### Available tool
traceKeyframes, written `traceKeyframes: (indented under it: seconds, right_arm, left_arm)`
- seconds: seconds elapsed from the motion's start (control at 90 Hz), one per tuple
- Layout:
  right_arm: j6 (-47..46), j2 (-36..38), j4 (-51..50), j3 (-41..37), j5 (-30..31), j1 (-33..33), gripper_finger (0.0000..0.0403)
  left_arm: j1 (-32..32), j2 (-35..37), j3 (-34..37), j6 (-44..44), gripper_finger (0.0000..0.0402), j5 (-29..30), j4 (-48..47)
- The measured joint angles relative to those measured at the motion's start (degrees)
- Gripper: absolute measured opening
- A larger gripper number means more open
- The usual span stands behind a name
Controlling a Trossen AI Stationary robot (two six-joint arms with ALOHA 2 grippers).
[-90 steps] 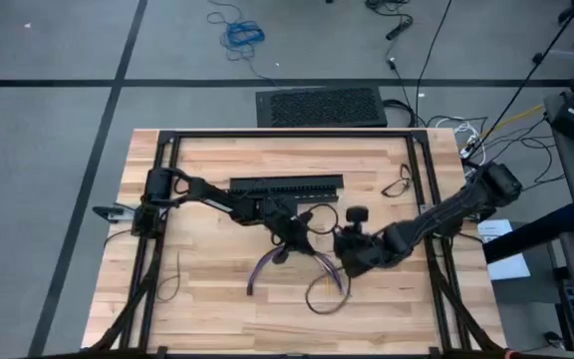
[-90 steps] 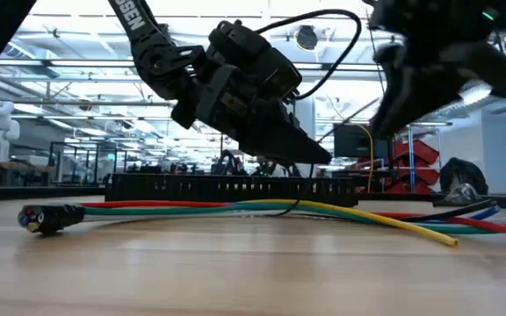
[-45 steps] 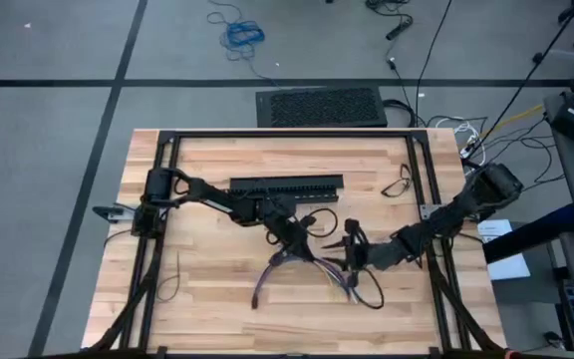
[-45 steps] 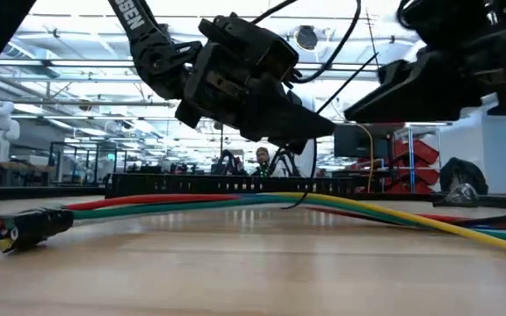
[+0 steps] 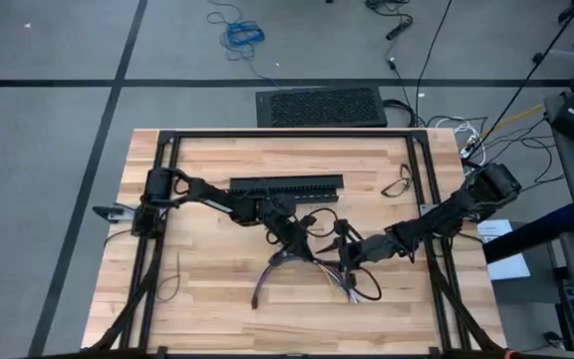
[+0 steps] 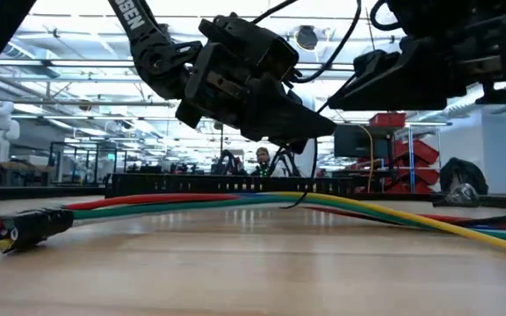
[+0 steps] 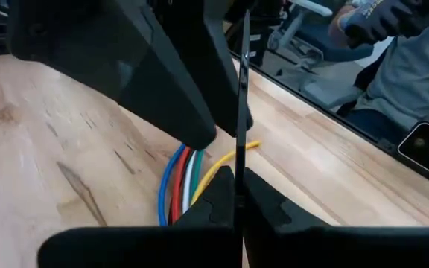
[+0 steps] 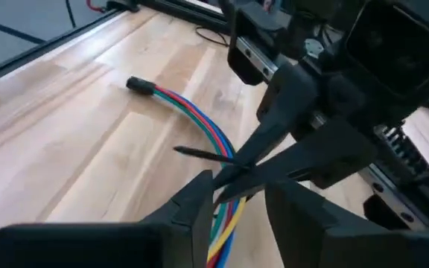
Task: Ziptie cables
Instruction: Wrap the cables together using a zip tie
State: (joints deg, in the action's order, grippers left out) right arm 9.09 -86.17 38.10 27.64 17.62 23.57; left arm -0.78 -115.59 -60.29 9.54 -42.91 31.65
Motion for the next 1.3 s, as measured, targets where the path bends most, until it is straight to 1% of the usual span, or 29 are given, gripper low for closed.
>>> traceKeyframes:
  seconds: [0.1,0.211,0.3,0.333,0.411,0.533,0.578,0.7,0.856,1.067,1.156,1.189,1.256,1.3]
  right_arm:
    - [0.37,0.0,0.43,0.04,-0.06,-0.02,0.0112]
    - [0.63,-0.2,0.7,0.04,-0.22,-0.53,0.011]
    - [1.39,-1.39,2.36,0.04,-2.08,-1.5,0.01]
    - [1.65,-2.01,3.35,0.04,-3.05,-1.99,0.0093]
    - [1.72,-2.97,3.55,0.05,-3.17,-2.69,0.0072]
    - [2.62,-3.52,3.85,0.04,-3.18,-3.37,0.0018]
    - [3.37,-3.52,4.21,0.04,-3.65,-3.37,0.0007]
    - [3.62,-3.56,5.74,0.04,-4.46,-3.43,0.0001]
    - [3.2,-3.52,5.91,0.0,-3.94,-3.5,0.0]
    - [2.62,-3.41,5.43,-0.07,0.72,-3.43,0.0]
    - [2.76,-2.75,5.93,-0.07,3.63,-3.43,0.0]
    - [2.8,-2.3,6.49,-0.07,5.48,-3.43,0.0]
    - [3.56,-0.49,7.05,0.0,11.32,-3.49,0.0]
    - [4.31,1.09,6.68,0.13,13.81,-3.39,0.0001]
  left_arm:
    - [0.0,0.02,0.0,-0.02,0.0007,0.19,-0.02]
    - [0.08,0.02,0.0,-0.04,0.0007,2.02,0.02]
    - [0.11,0.03,0.0,-0.1,0.0007,2.1,0.25]
    - [0.11,0.04,0.0,-0.11,0.0007,2.14,0.27]
    - [0.15,0.04,-0.02,-0.21,0.0007,2.17,0.26]
    - [0.23,0.04,-0.02,-0.24,0.0007,2.31,0.1]
    - [0.32,0.04,-0.02,-0.22,0.0007,2.28,0.18]
    - [0.48,-0.31,-0.04,-0.19,0.0007,2.16,1.01]
    - [0.44,-1.33,-0.17,-0.21,0.0007,1.96,1.59]
    - [0.32,-3.78,-0.2,-0.79,0.0007,2.29,1.91]
    - [0.33,-4.66,-0.17,-1.77,0.0007,2.27,2.86]
    - [0.33,-4.97,-0.17,-1.98,0.0007,2.26,3.57]
    - [0.46,-5.26,-0.03,-3.15,0.0007,2.12,3.59]
    - [0.58,-5.39,0.02,-3.16,0.0007,1.93,3.07]
